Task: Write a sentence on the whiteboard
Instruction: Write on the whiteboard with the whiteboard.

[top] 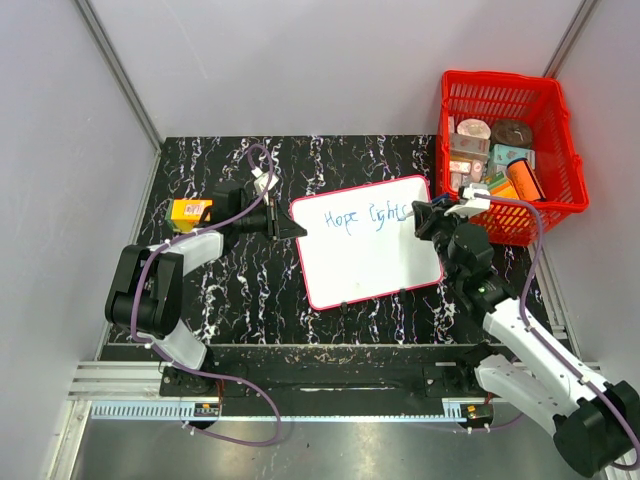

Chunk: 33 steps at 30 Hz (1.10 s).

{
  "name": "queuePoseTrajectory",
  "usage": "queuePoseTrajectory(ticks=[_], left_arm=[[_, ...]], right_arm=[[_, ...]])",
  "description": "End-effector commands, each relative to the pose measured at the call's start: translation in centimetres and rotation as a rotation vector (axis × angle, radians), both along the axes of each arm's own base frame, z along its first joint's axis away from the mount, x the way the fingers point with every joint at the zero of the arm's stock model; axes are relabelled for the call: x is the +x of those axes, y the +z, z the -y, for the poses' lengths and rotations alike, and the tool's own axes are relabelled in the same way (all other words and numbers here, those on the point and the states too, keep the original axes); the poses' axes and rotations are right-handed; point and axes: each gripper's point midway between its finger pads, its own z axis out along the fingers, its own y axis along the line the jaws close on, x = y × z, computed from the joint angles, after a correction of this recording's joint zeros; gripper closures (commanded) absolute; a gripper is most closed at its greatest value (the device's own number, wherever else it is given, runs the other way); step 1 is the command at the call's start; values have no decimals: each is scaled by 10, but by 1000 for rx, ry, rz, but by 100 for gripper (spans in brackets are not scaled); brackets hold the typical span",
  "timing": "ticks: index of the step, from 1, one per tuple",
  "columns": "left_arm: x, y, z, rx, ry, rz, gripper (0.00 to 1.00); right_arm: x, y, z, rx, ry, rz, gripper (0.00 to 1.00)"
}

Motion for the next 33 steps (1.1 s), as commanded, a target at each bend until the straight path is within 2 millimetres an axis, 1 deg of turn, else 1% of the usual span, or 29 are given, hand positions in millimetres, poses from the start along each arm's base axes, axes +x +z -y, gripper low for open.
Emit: queuePoseTrajectory(ticks=[1,6,7,9,10,12,13,14,15,16,17,19,20,21,22,23,24,26,30,32,33], left_arm=[[17,-30,-5,148,48,126,100],[17,-30,-4,147,47,124,100],[18,-31,-4,149,48,123,100],[18,-31,-5,150,49,123,100],[18,-30,-4,148,49,123,100],[18,-30,-5,149,50,122,100],[18,-30,-5,150,49,123,100],[18,-30,-5,150,49,123,100],[17,-32,-5,150,49,119,100],[18,-31,-4,149,50,121,100],[18,-30,-4,148,48,121,100],[18,-31,-4,149,48,120,100],[18,-31,-4,149,48,120,100],[18,-31,-4,148,47,118,100],[18,-31,-4,148,48,121,100],[18,-31,-4,148,48,121,100],[18,-31,-4,148,47,118,100],[18,-31,-4,146,46,121,100],[17,-30,-4,146,46,123,100],[17,-31,-4,146,45,121,100],[17,-31,-4,145,43,121,100]], right_arm=[[-3,-2,-13,-23,78,1,100],[-8,2,-26,-54,124,36,100],[-12,4,-36,-62,149,43,100],[-16,6,-41,-92,148,57,100],[-21,6,-53,-100,167,58,100],[-27,6,-65,-133,187,70,100],[-27,2,-66,-146,171,64,100],[-35,4,-80,-140,209,81,100],[-38,2,-85,-138,219,86,100],[-39,-6,-89,-146,220,78,100],[-47,-3,-103,-131,256,104,100],[-50,-12,-111,-168,238,111,100],[-58,-4,-122,-151,258,144,100],[-59,-9,-129,-182,265,149,100],[-61,-9,-131,-183,257,159,100],[-62,-1,-136,-160,255,192,100],[-66,-7,-148,-191,276,193,100],[-67,0,-157,-185,272,222,100],[-67,-11,-180,-219,283,229,100],[-65,-9,-185,-208,282,233,100],[-64,-12,-188,-212,284,227,100]])
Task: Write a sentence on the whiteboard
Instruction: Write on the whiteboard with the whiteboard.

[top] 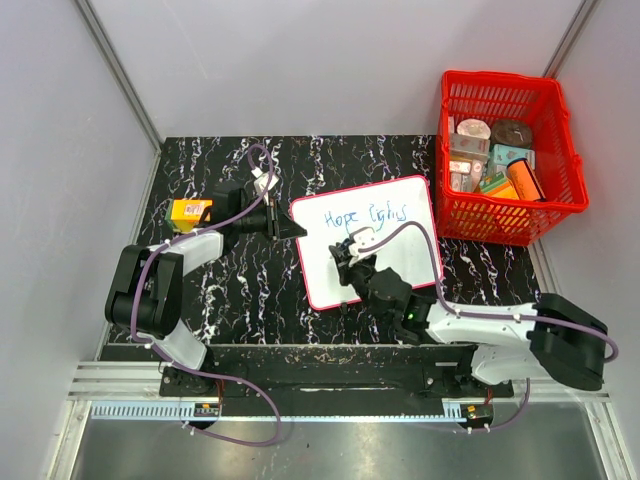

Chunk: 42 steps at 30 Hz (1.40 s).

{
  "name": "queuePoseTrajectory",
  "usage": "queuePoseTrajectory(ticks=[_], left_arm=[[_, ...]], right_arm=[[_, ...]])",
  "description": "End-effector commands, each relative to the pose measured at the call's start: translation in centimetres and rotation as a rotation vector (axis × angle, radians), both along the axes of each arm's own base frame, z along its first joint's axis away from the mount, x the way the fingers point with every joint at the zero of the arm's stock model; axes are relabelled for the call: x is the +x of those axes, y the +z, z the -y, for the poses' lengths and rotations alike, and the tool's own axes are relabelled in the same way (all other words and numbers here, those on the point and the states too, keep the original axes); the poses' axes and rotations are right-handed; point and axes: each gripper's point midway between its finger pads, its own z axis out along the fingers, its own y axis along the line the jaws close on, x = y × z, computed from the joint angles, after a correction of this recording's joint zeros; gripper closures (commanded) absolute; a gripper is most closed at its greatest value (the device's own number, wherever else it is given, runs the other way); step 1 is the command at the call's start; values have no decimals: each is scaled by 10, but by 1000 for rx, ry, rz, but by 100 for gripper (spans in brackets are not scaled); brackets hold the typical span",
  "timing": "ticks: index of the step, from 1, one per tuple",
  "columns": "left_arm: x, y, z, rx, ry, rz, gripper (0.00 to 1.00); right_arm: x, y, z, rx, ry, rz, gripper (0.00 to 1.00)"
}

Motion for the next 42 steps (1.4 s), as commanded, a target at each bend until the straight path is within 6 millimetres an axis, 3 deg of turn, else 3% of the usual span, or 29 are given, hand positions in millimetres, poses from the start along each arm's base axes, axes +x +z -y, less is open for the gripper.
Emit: queuePoseTrajectory(ticks=[1,18,20,27,30,42], left_arm=[[16,-30,-4,144,42,122,100],[16,-29,-4,141,42,125,100],[16,-30,-4,142,42,122,100],[16,-31,-4,143,43,121,100],[16,-31,-4,143,43,121,100],[17,-31,-3,144,44,120,100]], right_arm=[[10,41,-8,116,-52,81,100],[11,21,-30,103,7,-2,100],[14,20,-27,106,25,-16,100],[21,57,6,241,171,-29,100],[17,58,10,201,231,-19,100],[13,28,17,155,177,-15,100]])
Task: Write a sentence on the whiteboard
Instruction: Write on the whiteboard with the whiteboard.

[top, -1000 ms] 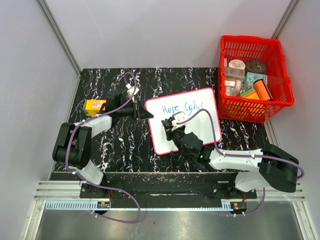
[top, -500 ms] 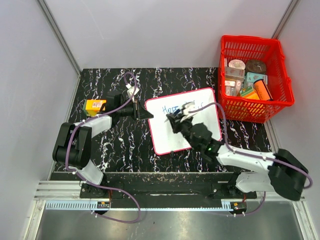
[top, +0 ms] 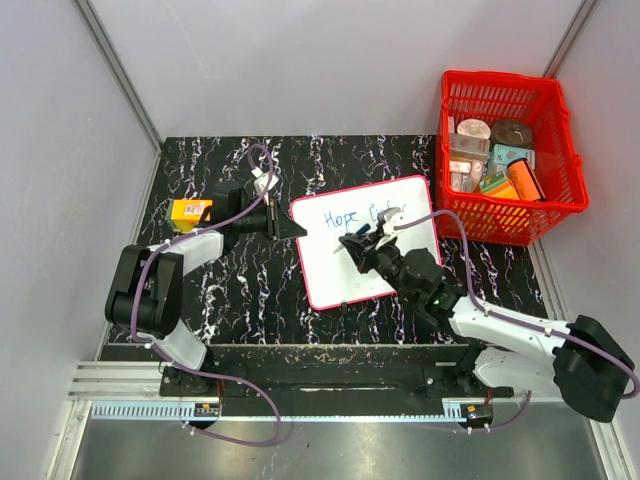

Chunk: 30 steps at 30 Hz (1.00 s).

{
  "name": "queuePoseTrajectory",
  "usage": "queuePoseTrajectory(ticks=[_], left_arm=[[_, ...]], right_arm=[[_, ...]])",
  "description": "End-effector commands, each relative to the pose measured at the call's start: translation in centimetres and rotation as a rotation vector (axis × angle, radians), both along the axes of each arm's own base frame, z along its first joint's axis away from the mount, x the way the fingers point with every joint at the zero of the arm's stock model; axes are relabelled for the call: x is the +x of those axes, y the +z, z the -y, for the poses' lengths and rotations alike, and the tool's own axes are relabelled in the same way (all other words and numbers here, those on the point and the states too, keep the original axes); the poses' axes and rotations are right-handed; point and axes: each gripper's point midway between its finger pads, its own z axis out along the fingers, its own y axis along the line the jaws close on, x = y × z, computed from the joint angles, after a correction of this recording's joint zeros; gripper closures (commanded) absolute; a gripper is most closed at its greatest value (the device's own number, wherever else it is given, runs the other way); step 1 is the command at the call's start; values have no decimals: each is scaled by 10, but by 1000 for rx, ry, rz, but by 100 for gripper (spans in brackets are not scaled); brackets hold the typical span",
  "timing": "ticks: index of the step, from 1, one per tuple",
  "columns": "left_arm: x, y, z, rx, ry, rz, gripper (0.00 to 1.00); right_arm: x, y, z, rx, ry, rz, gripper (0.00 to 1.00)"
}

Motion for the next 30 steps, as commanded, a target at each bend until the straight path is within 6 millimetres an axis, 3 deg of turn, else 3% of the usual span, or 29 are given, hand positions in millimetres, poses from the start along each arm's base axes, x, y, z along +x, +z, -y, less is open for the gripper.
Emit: queuePoseTrajectory(ticks=[1,12,23,30], left_arm=[[17,-31,-3,144,45,119,100],[17,-33,-3,147,44,115,100],[17,-33,-2,147,40,115,100],[17,-33,-2,148,39,115,100]], right_arm=[[-4,3,-6,0,-36,32,100],[12,-22,-11,-68,-166,16,100],[13,-13,-21,-39,-144,19,100],[19,-23,-26,-58,-157,1,100]])
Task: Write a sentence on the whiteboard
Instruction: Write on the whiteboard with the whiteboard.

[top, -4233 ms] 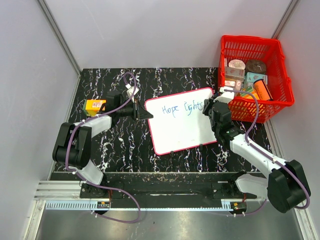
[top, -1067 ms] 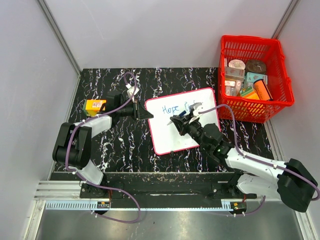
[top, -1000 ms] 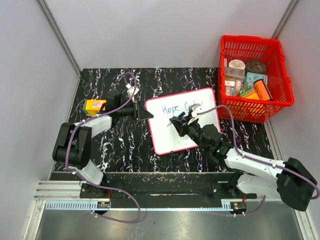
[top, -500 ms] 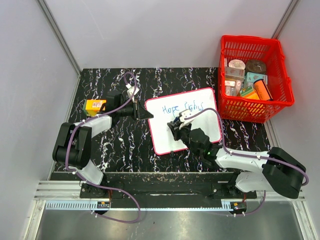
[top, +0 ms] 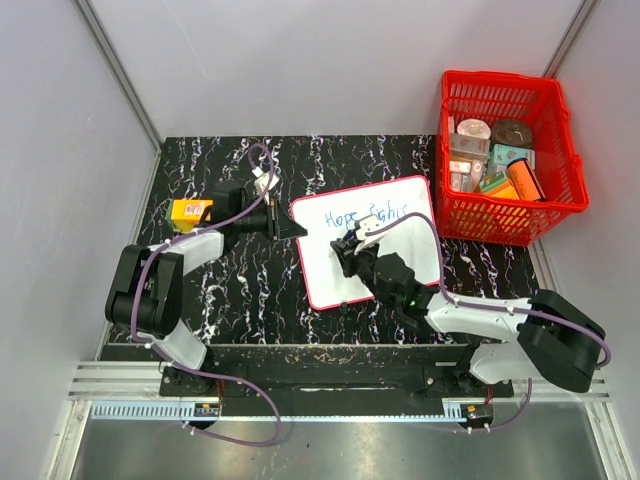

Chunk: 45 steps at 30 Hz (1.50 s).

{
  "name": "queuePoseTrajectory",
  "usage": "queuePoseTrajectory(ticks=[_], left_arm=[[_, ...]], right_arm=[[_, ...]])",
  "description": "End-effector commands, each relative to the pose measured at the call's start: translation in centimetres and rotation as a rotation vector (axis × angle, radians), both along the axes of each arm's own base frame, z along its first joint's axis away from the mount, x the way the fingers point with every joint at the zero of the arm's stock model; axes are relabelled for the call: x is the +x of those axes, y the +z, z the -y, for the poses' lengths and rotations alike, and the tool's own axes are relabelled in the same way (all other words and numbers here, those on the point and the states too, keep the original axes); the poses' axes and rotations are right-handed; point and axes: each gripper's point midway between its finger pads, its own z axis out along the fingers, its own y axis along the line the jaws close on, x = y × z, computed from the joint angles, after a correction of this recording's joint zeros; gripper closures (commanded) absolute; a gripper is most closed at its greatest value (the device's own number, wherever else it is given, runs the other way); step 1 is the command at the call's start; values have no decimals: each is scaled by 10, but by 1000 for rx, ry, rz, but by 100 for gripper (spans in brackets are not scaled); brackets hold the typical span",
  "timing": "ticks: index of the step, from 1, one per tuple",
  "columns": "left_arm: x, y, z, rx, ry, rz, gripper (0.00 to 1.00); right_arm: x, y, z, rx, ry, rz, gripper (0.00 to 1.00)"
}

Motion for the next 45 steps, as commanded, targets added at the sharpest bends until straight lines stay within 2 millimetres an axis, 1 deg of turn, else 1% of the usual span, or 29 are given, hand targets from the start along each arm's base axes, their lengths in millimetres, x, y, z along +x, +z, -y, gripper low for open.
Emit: queuePoseTrajectory(ticks=[1,7,18,23,27,30,33,34,37,39,40,45], left_arm=[[17,-34,-3,147,42,111,100],[16,-34,-3,146,41,111,100],[16,-34,-3,147,40,110,100],[16,-34,-3,146,40,110,100],[16,-33,-3,147,42,111,100],[16,-33,-2,146,39,111,100],[16,-33,-3,147,40,111,100],[16,-33,-3,148,42,111,100],[16,-34,-3,148,41,110,100],[16,-34,-3,148,41,110,100],[16,-33,-3,148,42,111,100],[16,-33,-3,146,40,113,100]], right_arm=[[9,18,-6,57,-38,31,100],[12,14,-4,53,-62,19,100],[16,2,16,11,-149,2,100],[22,3,28,8,-213,-2,100],[24,4,33,10,-229,-7,100],[21,10,29,24,-197,0,100],[13,24,21,70,-131,21,100],[11,31,19,91,-106,30,100],[11,40,15,105,-96,41,100],[12,41,13,102,-98,43,100],[16,42,13,99,-113,41,100],[26,34,7,63,-143,30,100]])
